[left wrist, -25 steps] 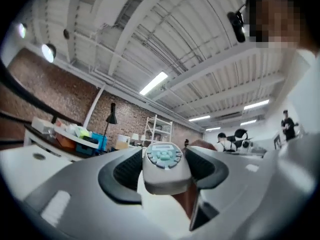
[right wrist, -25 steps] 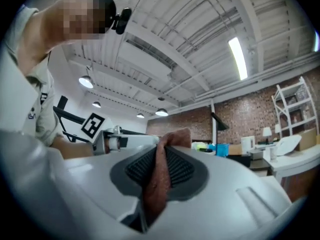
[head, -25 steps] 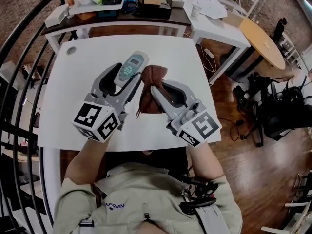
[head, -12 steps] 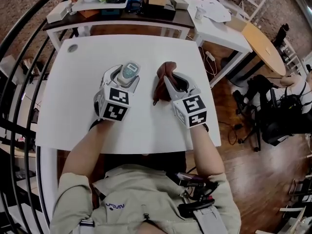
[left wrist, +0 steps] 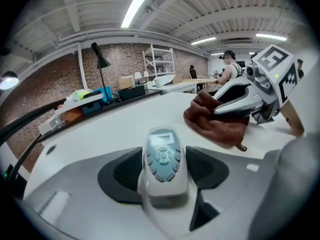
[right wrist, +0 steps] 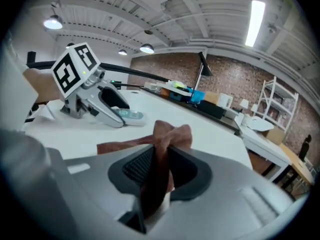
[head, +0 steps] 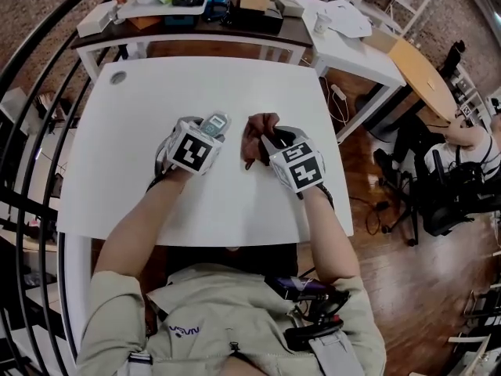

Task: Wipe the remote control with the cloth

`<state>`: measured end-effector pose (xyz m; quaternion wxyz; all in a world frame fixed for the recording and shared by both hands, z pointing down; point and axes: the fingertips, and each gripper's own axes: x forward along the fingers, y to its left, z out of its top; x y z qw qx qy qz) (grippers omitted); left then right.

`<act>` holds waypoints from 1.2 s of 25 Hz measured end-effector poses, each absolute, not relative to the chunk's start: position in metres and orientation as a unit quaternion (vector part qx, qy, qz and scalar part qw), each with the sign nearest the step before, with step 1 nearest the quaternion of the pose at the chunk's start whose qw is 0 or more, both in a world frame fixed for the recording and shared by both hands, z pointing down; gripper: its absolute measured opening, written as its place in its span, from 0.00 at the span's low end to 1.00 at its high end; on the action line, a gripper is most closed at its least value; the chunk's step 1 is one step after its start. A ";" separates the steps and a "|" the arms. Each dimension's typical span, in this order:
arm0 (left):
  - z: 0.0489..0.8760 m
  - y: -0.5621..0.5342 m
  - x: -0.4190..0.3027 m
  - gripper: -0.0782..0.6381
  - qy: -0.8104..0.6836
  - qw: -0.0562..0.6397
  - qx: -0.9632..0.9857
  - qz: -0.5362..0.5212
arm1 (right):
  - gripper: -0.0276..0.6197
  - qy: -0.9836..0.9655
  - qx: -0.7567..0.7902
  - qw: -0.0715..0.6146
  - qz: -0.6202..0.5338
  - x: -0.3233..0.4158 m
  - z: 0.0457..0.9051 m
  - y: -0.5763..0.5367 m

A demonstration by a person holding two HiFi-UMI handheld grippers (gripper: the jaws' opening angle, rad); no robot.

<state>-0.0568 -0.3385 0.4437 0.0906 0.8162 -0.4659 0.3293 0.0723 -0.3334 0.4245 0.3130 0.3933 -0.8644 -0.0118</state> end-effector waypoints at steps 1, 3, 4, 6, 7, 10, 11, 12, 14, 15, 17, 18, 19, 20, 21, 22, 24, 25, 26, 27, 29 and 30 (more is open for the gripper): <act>0.445 -0.339 -0.060 0.51 -0.461 0.112 0.817 0.329 | 0.19 -0.865 0.393 0.312 -0.007 0.074 0.426 -0.334; 0.447 -0.340 -0.057 0.51 -0.447 0.141 0.824 0.318 | 0.27 -0.866 0.397 0.305 0.009 0.078 0.427 -0.333; 0.448 -0.338 -0.058 0.51 -0.449 0.145 0.823 0.316 | 0.33 -0.866 0.401 0.298 0.016 0.080 0.424 -0.331; 0.445 -0.332 -0.065 0.51 -0.466 0.131 0.820 0.306 | 0.34 -0.867 0.419 0.269 0.014 0.087 0.405 -0.324; 0.437 -0.328 -0.066 0.51 -0.474 0.113 0.823 0.291 | 0.34 -0.867 0.431 0.250 0.003 0.090 0.391 -0.320; 0.394 -0.302 -0.063 0.47 -0.498 0.042 0.834 0.234 | 0.30 -0.869 0.459 0.176 -0.043 0.091 0.340 -0.297; 0.375 -0.290 -0.064 0.46 -0.510 0.016 0.834 0.209 | 0.26 -0.871 0.465 0.148 -0.058 0.090 0.323 -0.285; 0.353 -0.276 -0.066 0.40 -0.521 -0.010 0.835 0.178 | 0.15 -0.872 0.469 0.121 -0.071 0.089 0.307 -0.272; 0.310 -0.240 -0.070 0.31 -0.533 -0.050 0.838 0.107 | 0.08 -0.874 0.470 0.080 -0.094 0.087 0.283 -0.242; 0.293 -0.216 -0.071 0.23 -0.534 -0.065 0.840 0.073 | 0.06 -0.876 0.467 0.068 -0.102 0.087 0.279 -0.225; 0.268 -0.171 -0.074 0.17 -0.542 -0.087 0.836 0.012 | 0.05 -0.877 0.464 0.053 -0.110 0.086 0.282 -0.193; 0.261 -0.152 -0.073 0.13 -0.549 -0.088 0.831 -0.017 | 0.05 -0.877 0.466 0.045 -0.110 0.086 0.286 -0.179; 0.259 -0.135 -0.071 0.12 -0.557 -0.081 0.825 -0.041 | 0.05 -0.876 0.470 0.036 -0.106 0.085 0.291 -0.166; 0.263 -0.121 -0.067 0.12 -0.565 -0.072 0.820 -0.054 | 0.05 -0.876 0.472 0.028 -0.100 0.083 0.296 -0.155; 0.273 -0.109 -0.064 0.12 -0.573 -0.064 0.816 -0.054 | 0.05 -0.876 0.473 0.024 -0.090 0.082 0.304 -0.143; 0.288 -0.098 -0.060 0.12 -0.578 -0.057 0.813 -0.044 | 0.05 -0.876 0.475 0.022 -0.081 0.082 0.312 -0.131; 0.317 -0.084 -0.055 0.12 -0.581 -0.047 0.813 -0.016 | 0.05 -0.875 0.481 0.017 -0.061 0.081 0.324 -0.107; 0.327 -0.079 -0.057 0.12 -0.582 -0.042 0.812 -0.008 | 0.05 -0.875 0.481 0.014 -0.047 0.078 0.332 -0.097; 0.334 -0.075 -0.063 0.12 -0.588 -0.035 0.808 -0.005 | 0.05 -0.878 0.477 0.013 -0.030 0.073 0.342 -0.089; 0.340 -0.069 -0.071 0.12 -0.597 -0.029 0.802 -0.003 | 0.05 -0.882 0.470 0.015 -0.015 0.065 0.352 -0.083; 0.351 -0.055 -0.086 0.12 -0.608 -0.027 0.793 0.013 | 0.05 -0.889 0.457 0.022 -0.007 0.050 0.365 -0.074; 0.356 -0.050 -0.087 0.12 -0.604 -0.038 0.795 0.028 | 0.05 -0.889 0.457 0.025 -0.012 0.049 0.365 -0.070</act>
